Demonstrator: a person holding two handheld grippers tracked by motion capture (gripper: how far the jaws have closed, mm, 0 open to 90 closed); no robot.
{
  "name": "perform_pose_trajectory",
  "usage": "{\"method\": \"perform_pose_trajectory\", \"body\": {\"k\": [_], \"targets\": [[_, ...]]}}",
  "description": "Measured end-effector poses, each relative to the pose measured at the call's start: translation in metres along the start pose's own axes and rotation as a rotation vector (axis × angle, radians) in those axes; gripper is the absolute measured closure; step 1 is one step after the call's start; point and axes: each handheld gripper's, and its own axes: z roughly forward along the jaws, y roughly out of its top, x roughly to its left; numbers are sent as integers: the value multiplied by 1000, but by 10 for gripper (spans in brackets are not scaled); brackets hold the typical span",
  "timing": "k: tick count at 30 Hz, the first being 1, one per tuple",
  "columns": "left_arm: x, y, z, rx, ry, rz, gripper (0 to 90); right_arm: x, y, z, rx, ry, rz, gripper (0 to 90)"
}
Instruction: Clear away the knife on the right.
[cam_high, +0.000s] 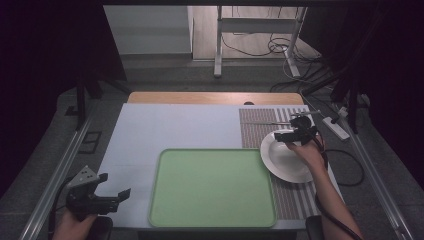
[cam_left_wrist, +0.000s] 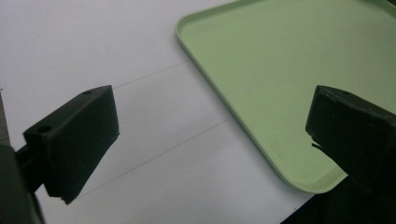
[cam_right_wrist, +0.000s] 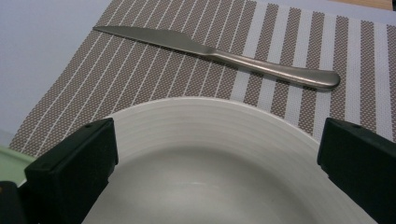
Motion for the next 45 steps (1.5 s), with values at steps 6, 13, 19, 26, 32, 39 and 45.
{"method": "perform_pose_trajectory", "body": {"k": [6,13,19,26,32,39,45], "targets": [[0,0,0,-2,-1,-2,28,-6,9,7,4,-8,3,0],[1,0,0,-2,-1,-3,28,-10,19,15,13,-18,6,0],[1,0,0,-3,-2,-7,28,-13,26,22,21,-21,13,0],[1,0,-1,-6,-4,-9,28,-18,35,31,22,-38,5,0],[2,0,-1,-6,-6,-12,28,-23,42,39,28,-43,-7,0],[2,0,0,-2,-5,-12,28,-28,51,44,47,-50,-54,265],[2,-1,-1,-8,-8,-17,28,-38,56,54,104,10,-25,694]]}}
